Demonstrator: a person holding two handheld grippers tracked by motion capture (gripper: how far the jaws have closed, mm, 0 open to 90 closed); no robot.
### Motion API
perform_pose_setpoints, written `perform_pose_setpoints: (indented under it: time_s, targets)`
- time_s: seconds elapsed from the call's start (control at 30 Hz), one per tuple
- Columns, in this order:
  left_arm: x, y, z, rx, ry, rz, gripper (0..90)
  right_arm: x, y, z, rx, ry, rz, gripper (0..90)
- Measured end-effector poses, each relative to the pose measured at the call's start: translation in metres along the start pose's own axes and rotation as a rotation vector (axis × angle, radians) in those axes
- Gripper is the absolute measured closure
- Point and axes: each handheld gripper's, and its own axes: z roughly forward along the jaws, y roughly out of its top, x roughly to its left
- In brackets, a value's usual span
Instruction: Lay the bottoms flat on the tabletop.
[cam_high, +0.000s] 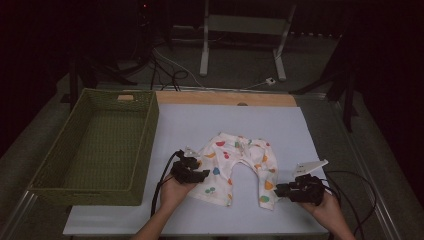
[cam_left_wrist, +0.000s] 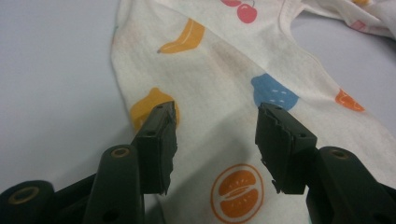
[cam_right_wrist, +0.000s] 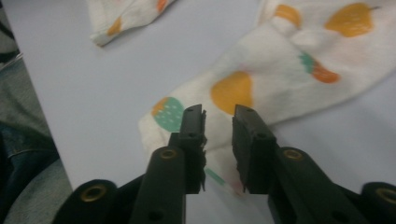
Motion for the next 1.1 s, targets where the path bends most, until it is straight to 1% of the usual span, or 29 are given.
perform_pose_setpoints:
  time_s: [0.13,0.17,0.3,0.33,0.4,0.43,0.5,0.53,0.6,0.63,0.67,0.7,0.73,0.8,0.83,0.9,0.97,1.07,1.1]
  targets:
    - [-0.001,-0.001,0.000,-0.006,0.003,-0.001,48.0,0.009,0.003,0.008,0.008,0.022,-0.012,62.4]
    - [-0.001,-0.001,0.000,-0.006,0.002,0.002,47.8,0.010,0.003,0.011,0.015,0.031,-0.016,61.7]
    - [-0.002,-0.001,0.001,-0.009,0.004,0.006,47.1,0.015,0.001,0.021,0.050,0.026,-0.048,61.0]
    - [-0.002,-0.001,0.001,-0.010,0.004,0.006,47.0,0.017,0.001,0.024,0.063,0.023,-0.050,61.1]
    - [-0.002,-0.002,0.001,-0.013,0.003,0.003,46.9,0.019,0.000,0.030,0.102,0.017,-0.076,61.2]
    - [-0.002,-0.002,0.001,-0.013,0.004,0.004,46.8,0.021,-0.001,0.032,0.093,0.008,-0.088,62.6]
    - [-0.002,-0.002,0.001,-0.012,0.004,0.008,46.7,0.024,-0.001,0.033,0.088,-0.018,-0.089,65.6]
    - [-0.002,-0.002,0.001,-0.012,0.004,0.008,46.7,0.026,-0.001,0.034,0.085,-0.032,-0.105,67.5]
    - [-0.002,-0.002,0.001,-0.014,0.006,0.009,46.7,0.032,-0.001,0.035,0.095,-0.074,-0.152,75.9]
    - [-0.003,-0.003,0.001,-0.014,0.007,0.010,46.7,0.033,-0.001,0.035,0.099,-0.072,-0.144,82.0]
    - [-0.003,-0.002,0.001,-0.012,0.007,0.013,46.7,0.032,0.000,0.036,0.101,-0.057,-0.141,86.6]
    - [-0.003,-0.002,0.001,-0.012,0.007,0.013,46.7,0.032,0.000,0.036,0.101,-0.057,-0.141,86.6]
    - [-0.003,-0.002,0.001,-0.009,0.008,0.017,46.7,0.031,0.002,0.036,0.112,-0.048,-0.127,89.0]
    - [-0.003,-0.002,0.001,-0.007,0.008,0.019,46.7,0.030,0.005,0.035,0.130,-0.041,-0.109,89.5]
    - [-0.002,-0.002,0.001,-0.008,0.006,0.018,46.8,0.030,0.006,0.035,0.130,-0.039,-0.116,89.6]
    - [-0.002,-0.002,0.001,-0.009,0.005,0.017,46.8,0.030,0.009,0.031,0.104,-0.026,-0.095,89.7]
    - [-0.002,-0.002,0.001,-0.007,0.003,0.015,46.9,0.029,0.014,0.024,0.091,-0.018,-0.104,89.7]
    - [-0.002,-0.002,0.001,-0.008,0.002,0.014,46.9,0.025,0.021,0.013,0.072,-0.032,-0.108,89.7]
    - [-0.002,-0.002,0.001,-0.008,0.002,0.014,46.9,0.024,0.021,0.009,0.065,-0.035,-0.102,89.7]
